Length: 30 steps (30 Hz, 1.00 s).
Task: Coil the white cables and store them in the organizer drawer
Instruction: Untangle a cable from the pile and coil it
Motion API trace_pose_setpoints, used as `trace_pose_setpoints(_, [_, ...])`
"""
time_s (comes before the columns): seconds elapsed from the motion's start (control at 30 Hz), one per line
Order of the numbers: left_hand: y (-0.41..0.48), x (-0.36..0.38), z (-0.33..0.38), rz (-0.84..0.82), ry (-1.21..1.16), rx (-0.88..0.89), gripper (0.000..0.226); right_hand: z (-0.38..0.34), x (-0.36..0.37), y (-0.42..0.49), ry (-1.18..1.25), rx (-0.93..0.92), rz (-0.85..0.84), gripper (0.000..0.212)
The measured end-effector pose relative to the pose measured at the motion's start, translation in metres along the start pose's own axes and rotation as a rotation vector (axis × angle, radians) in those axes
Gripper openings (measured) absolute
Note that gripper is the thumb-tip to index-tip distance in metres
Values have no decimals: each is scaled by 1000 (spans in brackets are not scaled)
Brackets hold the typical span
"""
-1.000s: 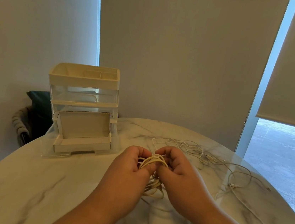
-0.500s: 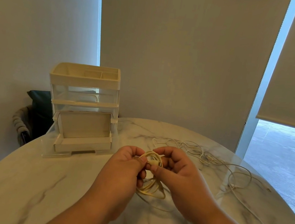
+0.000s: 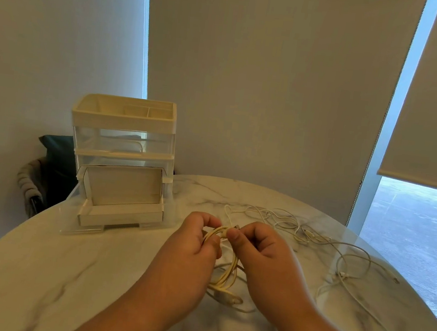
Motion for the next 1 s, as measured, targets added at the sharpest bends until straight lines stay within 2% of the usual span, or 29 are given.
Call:
trace_pose_setpoints(0.13, [-2,-2,8,22,162,77,10,-2,-2,-1,-27,-2,-8,23])
trace_pose_setpoints(0.27, [-5,-2,14,43,253,122,8,-3,-1,-1,-74,18,6,40])
trace_pose_setpoints(0.37, [-6,2,15,31,243,136,14,-6,-3,-2,-93,27,23,49])
trace_pose_setpoints(0.5, [-3,-6,14,113,158,126,17,-7,-7,-3,-94,52,-1,58])
trace_pose_setpoints(0.57, [-2,-13,13,155,134,115,18,-7,-13,-5,-153,79,-45,59])
trace_pose_setpoints(0.67, [-2,-15,14,191,137,119,20,-4,-8,-12,-222,148,-225,66])
trace_pose_setpoints(0.77, [-2,-14,14,209,147,122,19,0,7,-20,-139,249,-333,53])
trace_pose_setpoints(0.87, [-3,-13,15,210,162,129,20,6,17,-21,9,334,-312,27])
trace_pose_setpoints(1.0, [-5,-7,13,185,166,103,21,10,14,-17,111,332,-166,30])
Point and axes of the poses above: each hand's wrist, its own y-axis towards the middle knuckle, its own x-axis out of the palm, z = x × y, the point moved 7 cm from there along y, towards the middle knuckle, and after that the axes turned 11 degrees about -y, right-handed, at the moved point
